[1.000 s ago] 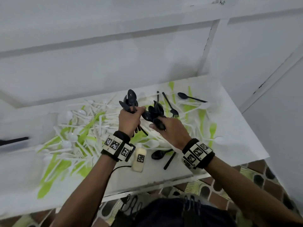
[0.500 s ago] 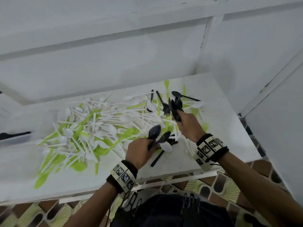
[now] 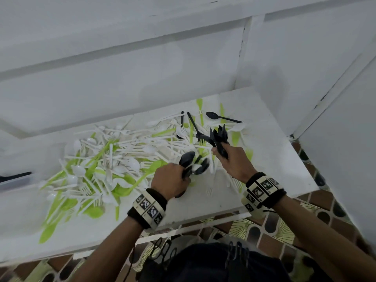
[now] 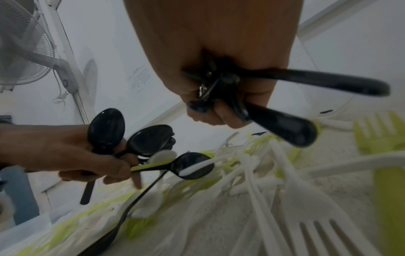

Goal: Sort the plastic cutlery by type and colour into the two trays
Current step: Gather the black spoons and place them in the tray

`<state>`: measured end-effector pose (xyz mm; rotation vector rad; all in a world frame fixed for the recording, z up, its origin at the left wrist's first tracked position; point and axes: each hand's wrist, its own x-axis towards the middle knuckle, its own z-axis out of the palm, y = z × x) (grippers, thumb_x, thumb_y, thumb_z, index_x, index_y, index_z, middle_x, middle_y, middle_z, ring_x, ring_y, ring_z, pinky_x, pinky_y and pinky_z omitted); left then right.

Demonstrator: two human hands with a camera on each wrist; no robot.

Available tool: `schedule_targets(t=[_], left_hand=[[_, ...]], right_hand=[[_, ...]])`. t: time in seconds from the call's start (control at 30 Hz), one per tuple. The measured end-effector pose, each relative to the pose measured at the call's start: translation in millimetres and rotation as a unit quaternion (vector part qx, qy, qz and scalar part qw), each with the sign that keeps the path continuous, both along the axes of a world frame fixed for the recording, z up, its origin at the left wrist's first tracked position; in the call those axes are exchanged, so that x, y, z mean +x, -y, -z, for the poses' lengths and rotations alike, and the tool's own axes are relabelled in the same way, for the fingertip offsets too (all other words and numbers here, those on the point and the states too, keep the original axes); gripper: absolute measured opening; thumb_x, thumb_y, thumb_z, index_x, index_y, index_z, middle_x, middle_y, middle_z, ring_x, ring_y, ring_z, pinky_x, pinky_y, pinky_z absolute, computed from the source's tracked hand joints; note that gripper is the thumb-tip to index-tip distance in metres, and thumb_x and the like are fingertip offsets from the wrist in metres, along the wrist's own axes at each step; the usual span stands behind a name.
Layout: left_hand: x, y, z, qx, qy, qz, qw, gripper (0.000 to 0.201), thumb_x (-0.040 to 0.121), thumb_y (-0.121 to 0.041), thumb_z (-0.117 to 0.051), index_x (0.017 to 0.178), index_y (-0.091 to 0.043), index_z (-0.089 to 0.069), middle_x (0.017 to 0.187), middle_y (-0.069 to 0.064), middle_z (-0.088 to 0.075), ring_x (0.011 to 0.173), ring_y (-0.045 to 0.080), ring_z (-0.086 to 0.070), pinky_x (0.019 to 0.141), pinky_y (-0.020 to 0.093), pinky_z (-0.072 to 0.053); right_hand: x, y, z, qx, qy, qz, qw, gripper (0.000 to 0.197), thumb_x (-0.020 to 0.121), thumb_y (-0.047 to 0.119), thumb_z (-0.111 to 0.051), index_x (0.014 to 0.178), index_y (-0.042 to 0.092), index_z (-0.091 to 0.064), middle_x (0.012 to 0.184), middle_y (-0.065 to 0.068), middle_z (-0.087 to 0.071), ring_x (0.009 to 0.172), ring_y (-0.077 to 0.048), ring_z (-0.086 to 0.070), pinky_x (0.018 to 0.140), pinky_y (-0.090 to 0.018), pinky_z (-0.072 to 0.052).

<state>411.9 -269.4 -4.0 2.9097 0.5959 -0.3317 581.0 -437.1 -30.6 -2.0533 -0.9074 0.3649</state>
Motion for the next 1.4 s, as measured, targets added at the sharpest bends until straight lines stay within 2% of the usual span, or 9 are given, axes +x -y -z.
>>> schedule_targets(t=[0.17,0.27,0.47,0.7,0.93,1.07,1.17,1.27,1.4], left_hand=[[6.7,-40.3,-27.7,-0.106,0.001,0.006,0.994,0.027,0.090,-0.026,-0.060,0.066,-0.020,-0.049,0.066,0.003,-0.051,0.068,0.032,-0.055,0.059,0.033,-0.039],[2.6,-58.8,-35.0,-0.196,0.025,-0.028,0.980,0.016,0.088,-0.026,-0.062,0.074,-0.019,-0.063,0.069,0.005,-0.061,0.067,0.027,-0.058,0.063,0.037,-0.045],[-21.9,-81.3,-32.6,-0.338,0.152,-0.187,0.910,0.021,0.077,-0.028,-0.054,0.072,-0.009,-0.061,0.052,0.013,-0.058,0.047,0.024,-0.053,0.056,0.030,-0.042],[-38.0,-84.4,-26.3,-0.411,0.245,-0.228,0.848,0.019,0.071,-0.016,-0.048,0.058,-0.013,-0.061,0.054,0.017,-0.054,0.053,0.029,-0.053,0.061,0.037,-0.043],[-44.9,-88.6,-23.8,-0.450,0.279,-0.267,0.805,0.020,0.080,-0.010,-0.046,0.069,-0.005,-0.062,0.064,0.022,-0.050,0.046,0.027,-0.044,0.053,0.034,-0.037],[-45.3,-93.3,-18.5,-0.429,0.290,-0.274,0.811,0.032,0.094,-0.008,-0.044,0.067,-0.003,-0.058,0.061,0.011,-0.049,0.046,0.022,-0.040,0.047,0.029,-0.035],[-43.7,-99.2,-14.0,-0.436,0.288,-0.266,0.810,0.033,0.094,-0.016,-0.047,0.067,-0.003,-0.060,0.062,0.012,-0.048,0.047,0.022,-0.039,0.047,0.029,-0.034],[-40.3,-104.3,-14.5,-0.442,0.289,-0.263,0.808,0.040,0.085,-0.040,-0.056,0.062,-0.007,-0.051,0.060,0.011,-0.042,0.049,0.021,-0.035,0.052,0.031,-0.031],[-32.0,-110.2,-11.7,-0.328,0.282,-0.236,0.870,0.059,0.094,-0.048,-0.068,0.058,-0.009,-0.042,0.045,0.003,-0.044,0.039,0.015,-0.047,0.045,0.020,-0.037]], right_hand=[[-5.7,-3.0,-1.6,0.008,-0.013,0.001,1.000,0.027,0.104,0.035,-0.056,0.107,0.012,-0.068,0.051,0.019,-0.053,0.049,0.000,-0.054,0.052,-0.017,-0.035],[-12.9,-5.5,-4.1,0.011,-0.011,-0.007,1.000,0.027,0.104,0.034,-0.055,0.103,0.010,-0.066,0.055,0.009,-0.053,0.047,-0.004,-0.053,0.051,-0.032,-0.044],[-32.4,-21.2,-8.1,-0.003,0.050,-0.093,0.994,0.033,0.094,0.044,-0.069,0.080,0.019,-0.053,0.060,0.006,-0.052,0.055,-0.010,-0.051,0.055,-0.027,-0.037],[-43.0,-56.1,6.1,-0.194,0.257,-0.370,0.872,0.031,0.099,0.020,-0.057,0.128,0.022,-0.068,0.108,-0.013,-0.068,0.097,-0.035,-0.064,0.067,-0.038,-0.040],[-46.0,-74.0,18.4,-0.186,0.326,-0.400,0.836,0.039,0.061,0.002,-0.086,0.095,0.019,-0.075,0.079,-0.007,-0.064,0.055,-0.029,-0.064,0.043,-0.022,-0.027],[-41.7,-76.6,18.0,-0.145,0.308,-0.381,0.860,0.032,0.081,0.008,-0.062,0.108,0.018,-0.074,0.087,-0.011,-0.064,0.061,-0.032,-0.063,0.043,-0.029,-0.039],[-39.7,-76.1,20.8,-0.129,0.308,-0.372,0.866,0.039,0.083,0.020,-0.042,0.103,0.020,-0.076,0.080,-0.006,-0.061,0.055,-0.028,-0.060,0.042,-0.025,-0.031],[-39.9,-73.8,19.6,-0.128,0.336,-0.356,0.863,0.038,0.079,0.017,-0.045,0.099,0.021,-0.077,0.080,-0.003,-0.059,0.048,-0.025,-0.055,0.043,-0.023,-0.023],[-39.8,-71.6,8.7,-0.105,0.308,-0.288,0.901,0.028,0.082,0.015,-0.052,0.098,0.019,-0.075,0.095,-0.006,-0.060,0.049,-0.029,-0.056,0.042,-0.026,-0.029]])
